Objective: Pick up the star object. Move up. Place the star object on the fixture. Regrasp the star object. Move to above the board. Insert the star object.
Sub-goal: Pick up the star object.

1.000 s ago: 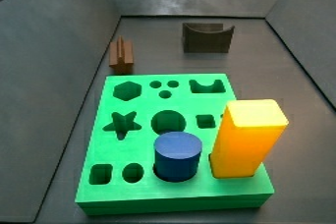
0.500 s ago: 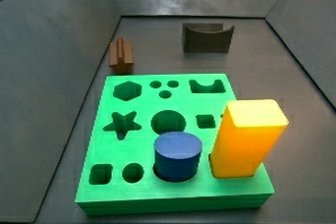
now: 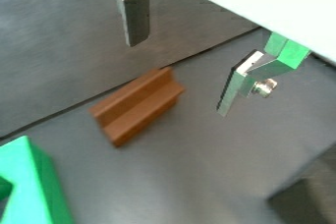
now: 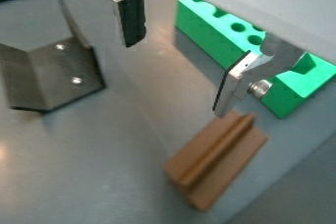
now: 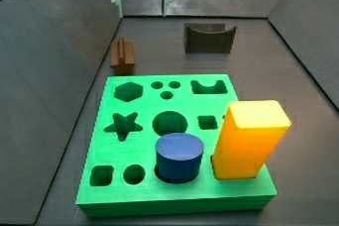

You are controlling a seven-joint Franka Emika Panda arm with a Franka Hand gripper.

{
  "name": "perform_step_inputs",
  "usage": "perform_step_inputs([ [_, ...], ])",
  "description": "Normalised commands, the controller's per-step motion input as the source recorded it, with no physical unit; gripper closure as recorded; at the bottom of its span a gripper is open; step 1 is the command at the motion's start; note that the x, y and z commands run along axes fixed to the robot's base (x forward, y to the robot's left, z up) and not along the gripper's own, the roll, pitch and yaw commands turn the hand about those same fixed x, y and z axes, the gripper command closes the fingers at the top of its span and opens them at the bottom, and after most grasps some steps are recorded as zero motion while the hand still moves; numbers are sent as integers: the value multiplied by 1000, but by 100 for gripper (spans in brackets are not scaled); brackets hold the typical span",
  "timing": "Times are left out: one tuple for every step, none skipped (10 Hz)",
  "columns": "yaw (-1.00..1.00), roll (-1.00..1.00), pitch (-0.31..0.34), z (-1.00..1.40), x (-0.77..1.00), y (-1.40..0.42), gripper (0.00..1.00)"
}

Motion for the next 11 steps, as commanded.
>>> perform_step_inputs([
  [103, 0, -124, -354, -277, -491, 0],
  [51, 0, -81, -391, -129, -437, 0],
  [31, 0, -70, -411, -69, -437, 0],
  [23, 0, 0, -363, 0, -349, 0],
  [9, 0, -27, -466, 0, -269, 0],
  [0, 0, -17, -534, 0, -154, 0],
  [0, 19, -16, -574, -63, -74, 0],
  [0, 56, -17, -494, -237, 0, 0],
  [0, 84, -26, -371, -383, 26, 0],
  [0, 86, -41, -397, -494, 77, 0],
  [0, 0, -77, -354, -657, 80, 0],
])
